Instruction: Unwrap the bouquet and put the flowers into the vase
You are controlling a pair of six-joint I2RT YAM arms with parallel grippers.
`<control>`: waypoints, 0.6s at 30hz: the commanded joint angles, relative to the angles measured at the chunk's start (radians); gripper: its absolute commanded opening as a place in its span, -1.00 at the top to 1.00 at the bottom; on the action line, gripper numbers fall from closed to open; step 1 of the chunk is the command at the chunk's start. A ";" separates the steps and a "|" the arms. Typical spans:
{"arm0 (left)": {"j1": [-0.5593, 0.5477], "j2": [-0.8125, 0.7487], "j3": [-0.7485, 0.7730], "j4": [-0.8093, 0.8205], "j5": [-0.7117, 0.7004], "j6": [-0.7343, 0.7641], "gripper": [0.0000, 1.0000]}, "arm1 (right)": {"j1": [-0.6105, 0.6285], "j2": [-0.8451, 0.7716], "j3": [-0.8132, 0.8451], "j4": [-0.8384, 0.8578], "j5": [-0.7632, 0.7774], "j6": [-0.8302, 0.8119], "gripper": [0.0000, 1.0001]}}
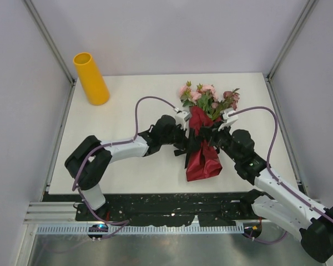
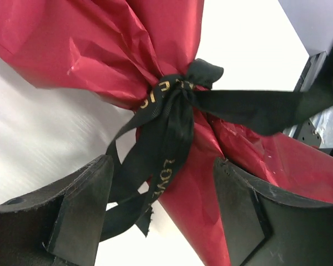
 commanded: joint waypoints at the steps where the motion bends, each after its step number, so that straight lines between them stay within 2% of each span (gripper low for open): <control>1: 0.002 0.006 0.057 -0.003 -0.002 0.039 -0.51 | 0.000 -0.059 -0.016 0.070 -0.064 -0.030 0.89; 7: 0.028 -0.037 0.002 0.037 0.033 0.058 -0.43 | 0.000 -0.080 -0.025 0.040 -0.093 -0.085 0.89; 11: 0.051 -0.090 -0.014 -0.012 0.033 0.131 -0.42 | 0.000 -0.106 -0.033 0.017 -0.094 -0.111 0.89; 18: 0.056 -0.060 0.047 -0.075 0.053 0.192 -0.32 | -0.001 -0.146 -0.055 0.015 -0.073 -0.117 0.89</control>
